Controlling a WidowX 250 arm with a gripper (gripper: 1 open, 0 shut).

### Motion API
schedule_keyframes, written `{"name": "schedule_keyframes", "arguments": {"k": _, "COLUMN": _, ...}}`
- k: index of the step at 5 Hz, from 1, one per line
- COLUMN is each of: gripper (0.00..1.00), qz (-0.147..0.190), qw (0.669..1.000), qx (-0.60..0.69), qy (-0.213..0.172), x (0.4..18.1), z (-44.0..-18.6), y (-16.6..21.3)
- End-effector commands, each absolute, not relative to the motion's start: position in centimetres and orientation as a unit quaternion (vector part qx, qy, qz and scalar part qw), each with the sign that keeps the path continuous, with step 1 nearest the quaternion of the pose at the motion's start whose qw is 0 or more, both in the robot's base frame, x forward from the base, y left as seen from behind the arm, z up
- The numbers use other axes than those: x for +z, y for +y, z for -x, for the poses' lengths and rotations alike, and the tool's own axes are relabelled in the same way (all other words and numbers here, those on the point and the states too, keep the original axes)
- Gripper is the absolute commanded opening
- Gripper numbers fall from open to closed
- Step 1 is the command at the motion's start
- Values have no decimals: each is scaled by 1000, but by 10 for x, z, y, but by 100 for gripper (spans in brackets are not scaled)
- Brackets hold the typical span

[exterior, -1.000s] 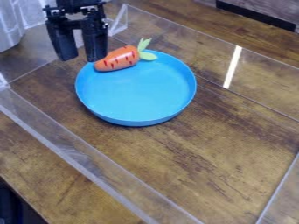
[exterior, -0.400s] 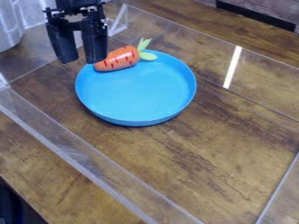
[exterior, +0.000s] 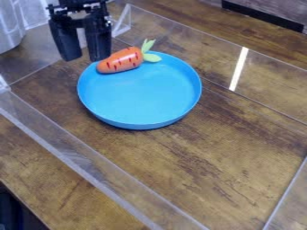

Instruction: Put the carrot in the blue tray

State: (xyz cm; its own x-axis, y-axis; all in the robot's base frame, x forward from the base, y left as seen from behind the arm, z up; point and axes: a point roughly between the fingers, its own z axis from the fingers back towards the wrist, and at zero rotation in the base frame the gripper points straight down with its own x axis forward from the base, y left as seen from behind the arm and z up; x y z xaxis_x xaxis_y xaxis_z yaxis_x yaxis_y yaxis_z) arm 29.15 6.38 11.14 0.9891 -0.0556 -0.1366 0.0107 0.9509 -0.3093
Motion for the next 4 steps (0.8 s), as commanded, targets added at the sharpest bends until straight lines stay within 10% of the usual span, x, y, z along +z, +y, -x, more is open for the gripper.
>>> {"name": "schedule_keyframes", "arguments": {"k": 1, "gripper": 100, "qz": 146, "qw": 988, "qx": -34, "qy": 49, "x": 118, "z": -305, "y": 65}}
{"name": "schedule_keyframes", "arguments": {"k": 4, "gripper": 100, "qz": 139, "qw": 988, "qx": -52, "qy": 41, "x": 108, "z": -325, "y": 67}}
